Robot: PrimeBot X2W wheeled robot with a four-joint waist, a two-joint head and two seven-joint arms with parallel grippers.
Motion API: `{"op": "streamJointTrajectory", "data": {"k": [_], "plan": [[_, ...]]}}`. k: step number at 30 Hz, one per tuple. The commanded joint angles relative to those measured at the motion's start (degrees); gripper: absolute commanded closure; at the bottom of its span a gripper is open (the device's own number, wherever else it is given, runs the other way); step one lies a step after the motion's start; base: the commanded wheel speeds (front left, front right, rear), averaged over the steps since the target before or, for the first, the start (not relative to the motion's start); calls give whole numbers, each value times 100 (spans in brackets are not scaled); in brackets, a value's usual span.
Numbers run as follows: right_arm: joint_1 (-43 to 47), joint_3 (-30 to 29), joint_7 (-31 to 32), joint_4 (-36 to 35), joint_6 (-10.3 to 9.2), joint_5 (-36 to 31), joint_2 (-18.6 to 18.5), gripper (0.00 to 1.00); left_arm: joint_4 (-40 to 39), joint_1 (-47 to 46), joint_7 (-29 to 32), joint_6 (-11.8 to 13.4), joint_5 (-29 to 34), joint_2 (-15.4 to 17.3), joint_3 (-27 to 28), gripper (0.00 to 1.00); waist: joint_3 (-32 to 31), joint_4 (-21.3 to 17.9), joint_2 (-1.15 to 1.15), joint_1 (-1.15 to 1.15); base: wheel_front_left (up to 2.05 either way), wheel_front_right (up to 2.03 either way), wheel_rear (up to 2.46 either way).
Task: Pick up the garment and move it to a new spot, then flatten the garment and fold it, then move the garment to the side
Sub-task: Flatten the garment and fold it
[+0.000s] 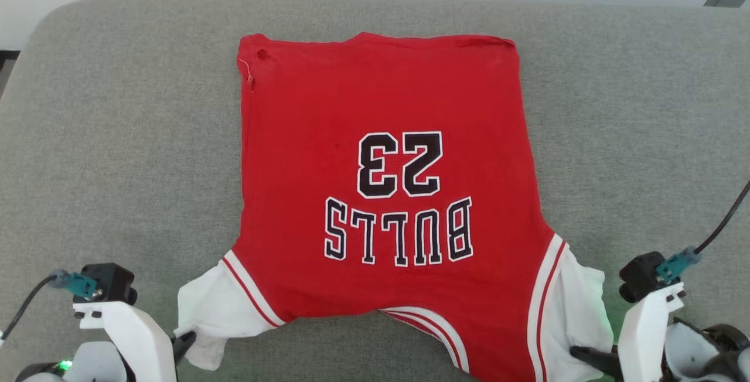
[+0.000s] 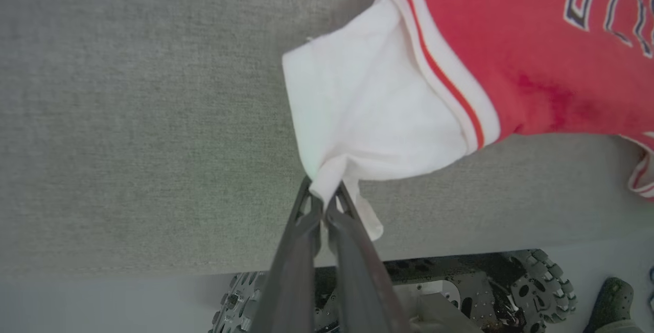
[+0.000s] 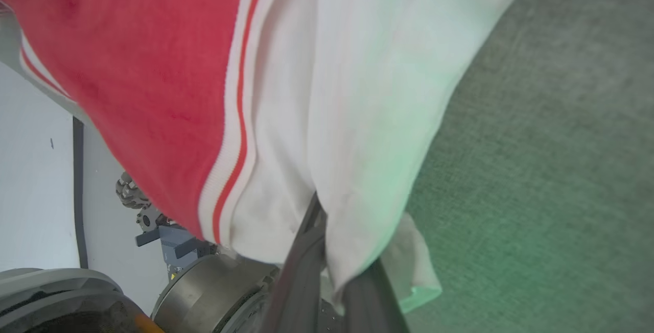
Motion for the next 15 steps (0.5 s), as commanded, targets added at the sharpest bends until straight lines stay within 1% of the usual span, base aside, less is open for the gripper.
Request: {"op": "streamJointTrajectory", "data": {"k": [1,3,4,5,6,9,15], "plan": [[111,-43,-27,-31,-4,-233,118,100,47,58,-87,-58,-6,-70,0,100,54,26,0,-1,0,0,0],[121,-78,-158,-152,-5,-585,237,73,102,25,-151,-127,-33,-133,13,100,100,28,0,-1,0,0,0],[104,-104,-209,-203,-5,-696,289,55,126,-19,-184,-151,-18,-162,19,100,117,30,0,-1,0,0,0],[83,-146,-239,-256,-5,-821,321,2,140,-76,-231,-192,10,-192,30,100,128,32,0,-1,0,0,0],[47,-170,-236,-340,-5,-920,322,0,158,-122,-272,-230,23,-216,42,100,138,33,0,-1,0,0,0],[-22,-280,-237,-516,-5,-1115,322,0,193,-184,-351,-281,42,-254,73,100,151,27,0,-1,0,0,0],[-198,-736,-100,-1359,-3,-1445,423,0,197,-283,-528,-421,66,-364,108,100,168,39,0,-1,0,0,0]]}}
